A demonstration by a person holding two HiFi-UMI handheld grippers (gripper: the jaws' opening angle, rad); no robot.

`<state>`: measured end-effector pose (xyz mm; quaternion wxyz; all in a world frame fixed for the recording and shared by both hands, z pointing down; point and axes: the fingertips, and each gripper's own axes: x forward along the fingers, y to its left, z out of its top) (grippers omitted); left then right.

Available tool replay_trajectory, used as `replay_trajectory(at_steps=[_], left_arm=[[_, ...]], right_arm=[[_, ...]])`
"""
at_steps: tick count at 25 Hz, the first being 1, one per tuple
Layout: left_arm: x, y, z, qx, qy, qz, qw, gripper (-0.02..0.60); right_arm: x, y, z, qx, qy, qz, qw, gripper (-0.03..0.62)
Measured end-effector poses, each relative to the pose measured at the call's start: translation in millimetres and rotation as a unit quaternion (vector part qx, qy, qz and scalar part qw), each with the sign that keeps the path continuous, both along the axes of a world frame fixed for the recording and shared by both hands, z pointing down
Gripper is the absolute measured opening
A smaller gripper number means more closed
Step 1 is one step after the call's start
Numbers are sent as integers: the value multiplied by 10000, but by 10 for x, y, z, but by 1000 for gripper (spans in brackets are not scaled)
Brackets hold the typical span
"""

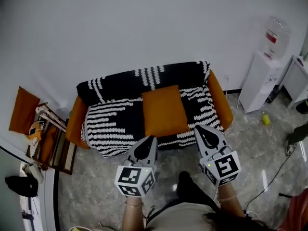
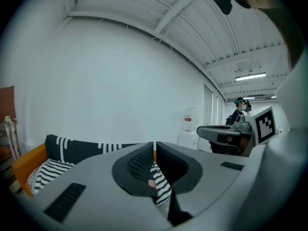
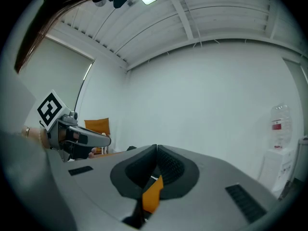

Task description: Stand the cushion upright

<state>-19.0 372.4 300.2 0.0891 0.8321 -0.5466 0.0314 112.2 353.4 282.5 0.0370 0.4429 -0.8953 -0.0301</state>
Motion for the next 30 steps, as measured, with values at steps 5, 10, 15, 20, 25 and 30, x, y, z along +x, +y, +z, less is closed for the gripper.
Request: replay_trajectory(at_steps=[5,10,15,20,25,30], left_arm=[[31,-532,75,-88,69,-14,9999,23],[5,-1001,145,-195,222,-105,9995,26],[-36,-1415,242,-305,399,-231,9985,58],[-68,-1704,365,-310,327,-393,9982,77],[-143,-1902,517,-372,243,-477,9979,87],[-223,-2054,729,-502,240,-486,9973,103]], right_arm=[[44,-544,73,-80,17,-22,10000,-5],[55,-1043,145,-193,55,-153,9997,-5],[53,-1479,265,-328,182,-387,9985,5],[69,-1784,413,-430,292,-623,9967,23],[43,-2001,587,-506,455,-790,9946,38],[30,-2215,788,-525,597,-804,9936,38]])
